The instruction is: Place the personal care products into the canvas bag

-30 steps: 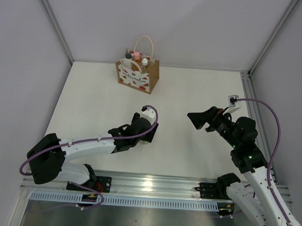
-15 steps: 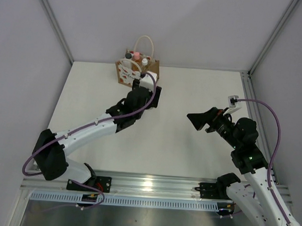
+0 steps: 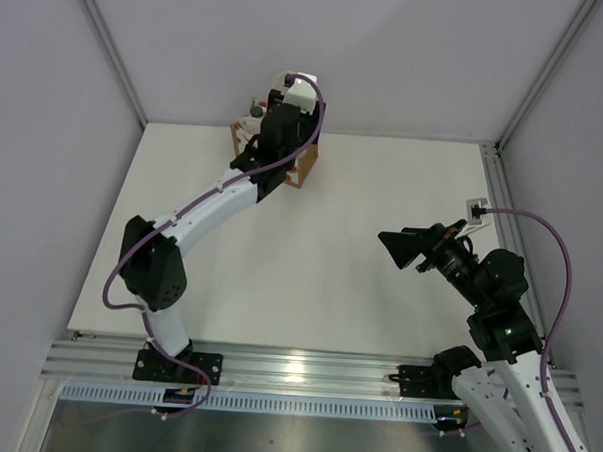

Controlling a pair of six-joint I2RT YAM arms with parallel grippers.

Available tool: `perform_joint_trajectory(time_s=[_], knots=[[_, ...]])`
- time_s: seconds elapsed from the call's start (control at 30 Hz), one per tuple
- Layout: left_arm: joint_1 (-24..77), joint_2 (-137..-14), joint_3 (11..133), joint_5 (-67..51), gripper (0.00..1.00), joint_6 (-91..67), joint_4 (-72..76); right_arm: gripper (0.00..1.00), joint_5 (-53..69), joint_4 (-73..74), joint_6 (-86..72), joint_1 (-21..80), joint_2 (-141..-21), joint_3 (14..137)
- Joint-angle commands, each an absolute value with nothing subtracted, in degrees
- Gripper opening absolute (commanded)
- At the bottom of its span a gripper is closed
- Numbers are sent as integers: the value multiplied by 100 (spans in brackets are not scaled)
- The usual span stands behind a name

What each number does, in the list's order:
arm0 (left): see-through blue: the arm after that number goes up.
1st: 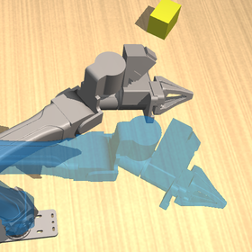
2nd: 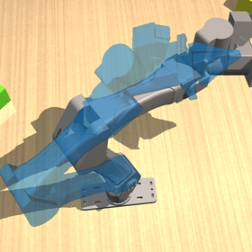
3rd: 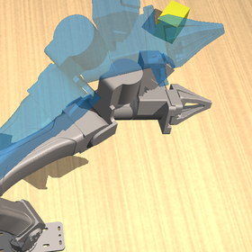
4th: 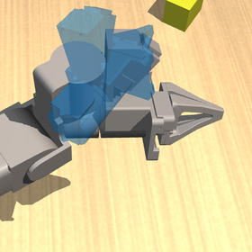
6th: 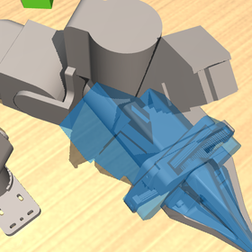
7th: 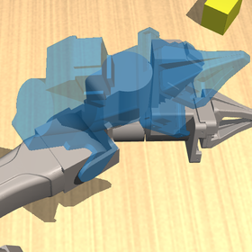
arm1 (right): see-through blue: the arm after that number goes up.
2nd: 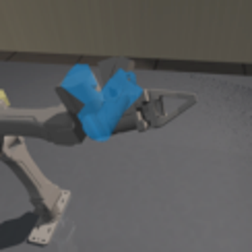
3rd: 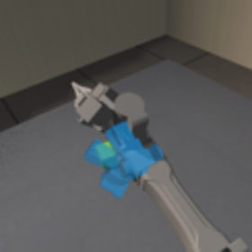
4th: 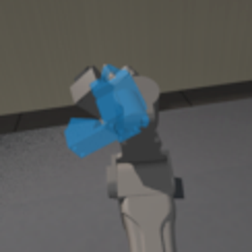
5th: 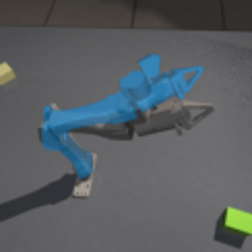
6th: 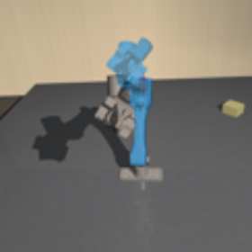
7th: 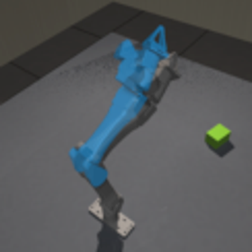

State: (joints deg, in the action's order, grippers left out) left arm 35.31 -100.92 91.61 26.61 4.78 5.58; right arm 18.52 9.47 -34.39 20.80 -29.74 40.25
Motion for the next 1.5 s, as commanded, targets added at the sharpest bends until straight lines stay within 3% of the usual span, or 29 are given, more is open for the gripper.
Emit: perform_joint_trajectory(time_s=[0.0, 0.17, 0.53, 0.9, 1.47], knots=[[3235, -10614, 10552, 2286, 0, 607, 1223, 99, 1960, 870, -3507, 2109, -2848, 4008], [2971, -11512, 11809, 2197, 0, 676, 1011, 99, 1977, 905, -3481, 2109, -2760, 4008], [2664, -12357, 12260, 2329, 0, 1002, 1266, 99, 1969, 940, -3454, 2109, -2584, 4034], [2646, -11734, 10882, 2707, 0, 1266, 2039, 99, 2065, 905, -3498, 2109, -2584, 4034], [2487, -11391, 10310, 3331, 0, 1450, 2312, 99, 2127, 940, -3489, 2109, -2514, 4069]])
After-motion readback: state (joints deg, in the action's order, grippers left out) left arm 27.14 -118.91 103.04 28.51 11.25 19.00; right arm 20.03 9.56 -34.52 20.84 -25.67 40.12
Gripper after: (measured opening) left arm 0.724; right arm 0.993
